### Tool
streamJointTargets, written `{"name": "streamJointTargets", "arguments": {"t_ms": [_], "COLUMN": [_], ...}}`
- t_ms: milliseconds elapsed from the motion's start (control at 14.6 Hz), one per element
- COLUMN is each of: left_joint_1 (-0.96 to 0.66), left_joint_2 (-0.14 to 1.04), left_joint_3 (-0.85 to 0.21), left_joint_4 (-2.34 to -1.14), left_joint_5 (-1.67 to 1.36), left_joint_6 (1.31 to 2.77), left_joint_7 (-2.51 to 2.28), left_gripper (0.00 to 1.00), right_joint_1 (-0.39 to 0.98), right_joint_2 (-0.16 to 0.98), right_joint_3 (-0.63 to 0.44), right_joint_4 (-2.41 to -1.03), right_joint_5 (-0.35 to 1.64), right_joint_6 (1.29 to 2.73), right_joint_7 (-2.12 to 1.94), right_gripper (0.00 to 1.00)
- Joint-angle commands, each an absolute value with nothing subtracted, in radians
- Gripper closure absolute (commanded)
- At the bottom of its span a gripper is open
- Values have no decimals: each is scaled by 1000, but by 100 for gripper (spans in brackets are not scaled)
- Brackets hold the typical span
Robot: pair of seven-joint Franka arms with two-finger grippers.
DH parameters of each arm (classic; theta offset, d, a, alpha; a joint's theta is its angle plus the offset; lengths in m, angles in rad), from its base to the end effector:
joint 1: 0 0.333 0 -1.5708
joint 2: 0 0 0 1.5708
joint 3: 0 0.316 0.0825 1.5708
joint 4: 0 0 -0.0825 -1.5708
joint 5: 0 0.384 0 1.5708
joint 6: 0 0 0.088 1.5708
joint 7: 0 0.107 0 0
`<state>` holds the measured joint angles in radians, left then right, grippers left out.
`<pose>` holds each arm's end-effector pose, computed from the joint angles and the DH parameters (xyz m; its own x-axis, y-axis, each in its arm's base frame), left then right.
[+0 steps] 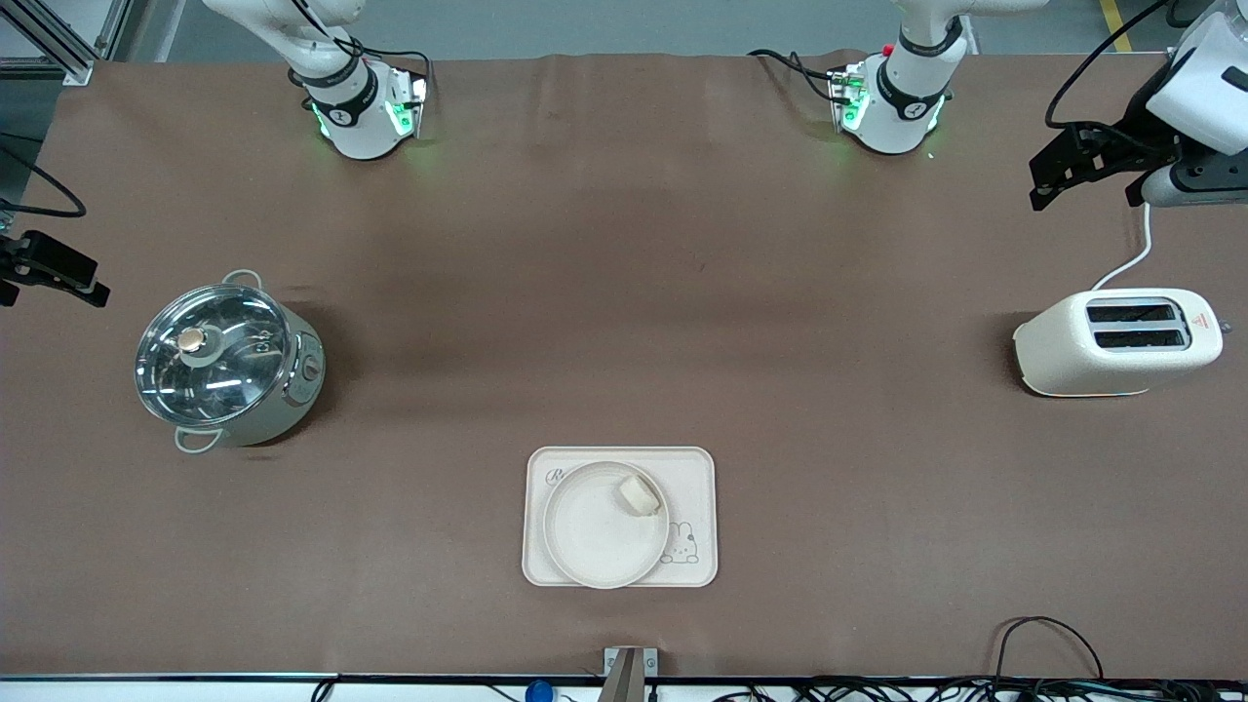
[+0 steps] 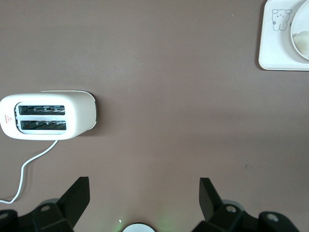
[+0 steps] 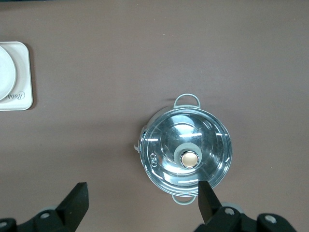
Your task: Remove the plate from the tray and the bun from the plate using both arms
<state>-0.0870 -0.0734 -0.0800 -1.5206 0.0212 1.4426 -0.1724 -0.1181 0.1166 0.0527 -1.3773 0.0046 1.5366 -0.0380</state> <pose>0.5105 -0.0855 0.6759 1.0000 0.0083 -0.0001 0.0083 -0.9996 -0.0273 0.5863 -0.0400 0.6460 0.9987 -0.0278 0.0432 -0.0274 -0.9996 -0.0091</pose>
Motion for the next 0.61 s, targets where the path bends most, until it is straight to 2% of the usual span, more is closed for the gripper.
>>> {"name": "streamJointTargets", "arguments": {"t_ms": [0, 547], "left_joint_1": [-86, -87], "left_joint_2": [-71, -69], "left_joint_3": [-83, -83], "left_joint_4": [-1503, -1503], "left_joint_5": [31, 32], "left_joint_6": [1428, 1428], "left_joint_7": [-160, -160], "left_gripper": [0, 0], "right_joint_1": [-123, -114], "right_joint_2": [104, 104], "right_joint_3": [61, 64], "right_joint_4": [-1388, -1390], "right_joint_5": [-9, -6], "right_joint_6": [1532, 1532], "right_joint_7": [-25, -15], "right_gripper": [0, 0]}}
